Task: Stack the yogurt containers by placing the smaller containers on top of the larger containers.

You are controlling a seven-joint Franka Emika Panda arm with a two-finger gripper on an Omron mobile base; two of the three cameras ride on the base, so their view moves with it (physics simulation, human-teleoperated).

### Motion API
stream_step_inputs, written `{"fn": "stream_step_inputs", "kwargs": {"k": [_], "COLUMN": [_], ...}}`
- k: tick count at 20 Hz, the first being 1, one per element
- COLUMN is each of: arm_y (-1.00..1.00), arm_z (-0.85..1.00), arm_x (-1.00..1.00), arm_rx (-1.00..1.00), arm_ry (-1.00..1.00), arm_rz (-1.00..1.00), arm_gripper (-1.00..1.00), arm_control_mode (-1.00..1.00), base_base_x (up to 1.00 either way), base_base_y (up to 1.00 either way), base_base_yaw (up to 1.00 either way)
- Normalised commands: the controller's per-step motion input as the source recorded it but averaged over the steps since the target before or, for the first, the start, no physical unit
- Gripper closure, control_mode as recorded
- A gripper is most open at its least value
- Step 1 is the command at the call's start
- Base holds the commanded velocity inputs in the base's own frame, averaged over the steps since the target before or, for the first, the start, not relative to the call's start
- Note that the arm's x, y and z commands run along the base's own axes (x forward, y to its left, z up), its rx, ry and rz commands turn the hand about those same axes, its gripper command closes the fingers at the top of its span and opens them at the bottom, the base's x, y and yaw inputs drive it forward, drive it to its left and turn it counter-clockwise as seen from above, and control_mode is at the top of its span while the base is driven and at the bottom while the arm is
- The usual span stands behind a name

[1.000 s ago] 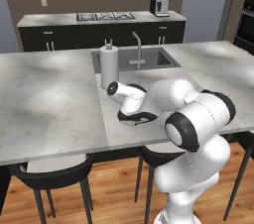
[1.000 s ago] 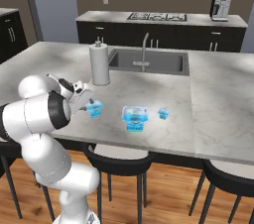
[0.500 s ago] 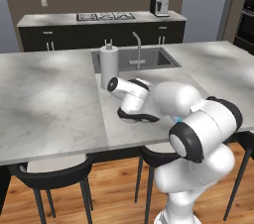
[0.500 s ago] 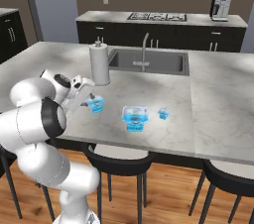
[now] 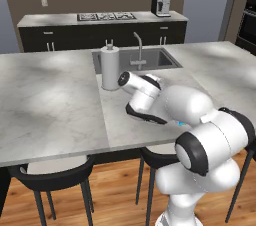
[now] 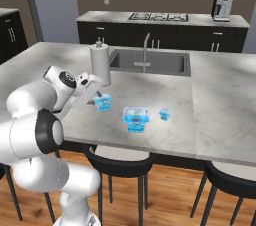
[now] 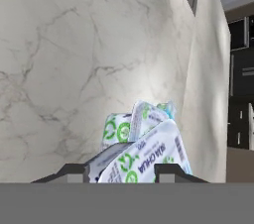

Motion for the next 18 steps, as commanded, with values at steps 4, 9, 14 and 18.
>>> {"fn": "stream_step_inputs", "kwargs": {"k": [4,9,14,18], "arm_y": [-0.34,-0.33,-0.29,-0.35], "arm_z": [0.21,0.23,0.2,0.02], "arm_x": [-0.04,-0.04,-0.08,-0.1], "arm_rx": [0.0,0.0,0.0,0.0], "arm_ry": [0.0,0.0,0.0,0.0], "arm_rz": [0.0,0.0,0.0,0.0], "arm_gripper": [1.0,1.0,1.0,1.0], "arm_control_mode": [-1.0,-1.0,-1.0,-1.0], "base_base_x": [0.0,0.0,0.0,0.0], "base_base_y": [0.0,0.0,0.0,0.0], "base_base_yaw": [0.0,0.0,0.0,0.0]}}
